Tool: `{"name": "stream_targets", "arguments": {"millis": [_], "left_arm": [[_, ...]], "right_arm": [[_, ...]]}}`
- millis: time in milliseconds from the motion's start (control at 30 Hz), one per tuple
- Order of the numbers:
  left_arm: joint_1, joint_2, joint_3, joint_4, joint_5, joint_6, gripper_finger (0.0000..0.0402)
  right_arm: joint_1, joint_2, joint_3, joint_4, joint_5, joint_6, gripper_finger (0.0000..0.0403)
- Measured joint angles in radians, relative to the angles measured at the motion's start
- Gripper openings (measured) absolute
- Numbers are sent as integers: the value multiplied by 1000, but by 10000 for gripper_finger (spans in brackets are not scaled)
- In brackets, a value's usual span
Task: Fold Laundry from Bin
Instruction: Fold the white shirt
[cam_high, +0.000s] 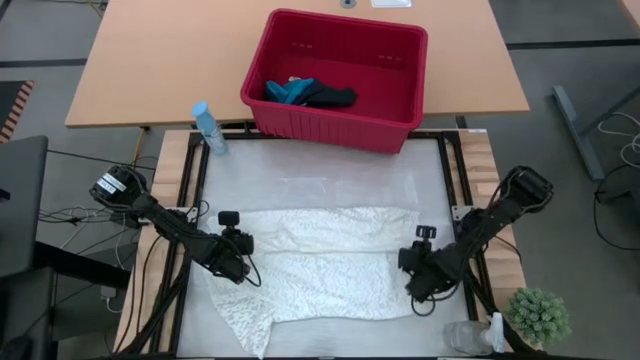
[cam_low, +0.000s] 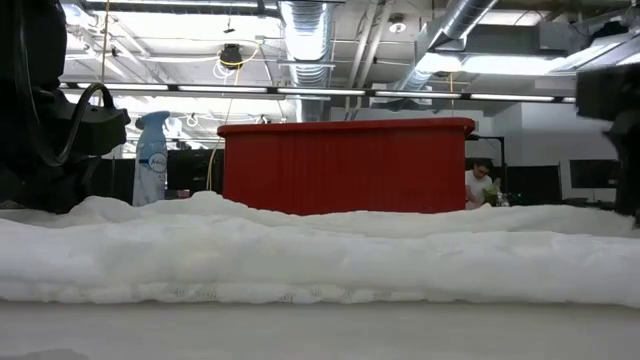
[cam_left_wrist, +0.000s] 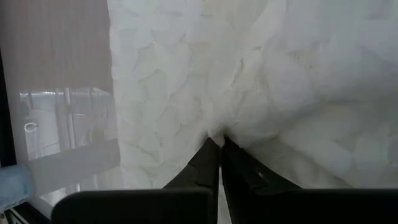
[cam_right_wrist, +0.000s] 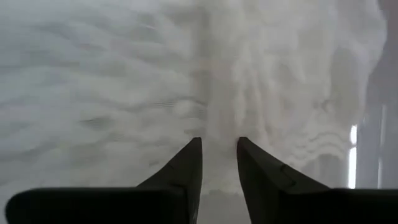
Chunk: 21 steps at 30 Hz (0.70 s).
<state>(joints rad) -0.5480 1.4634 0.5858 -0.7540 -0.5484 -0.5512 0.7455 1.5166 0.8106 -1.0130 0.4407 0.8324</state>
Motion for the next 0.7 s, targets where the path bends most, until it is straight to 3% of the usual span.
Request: {"name": "stream_targets", "arguments": {"millis": [200,333,500,700], "left_arm": [[0,0,0,0,0,-3,0],[0,0,0,0,0,-3,0],[0,0,-1,1,-15,12,0],[0,1,-1,4,-28,11,0]], "right_arm": [[57,-17,62,-238,159,202,128],[55,-108,43,-287,156,333,128],[-39,-272,-31,-243,158,522,129],[-216,-420,-72,-122,159,557,129]]}}
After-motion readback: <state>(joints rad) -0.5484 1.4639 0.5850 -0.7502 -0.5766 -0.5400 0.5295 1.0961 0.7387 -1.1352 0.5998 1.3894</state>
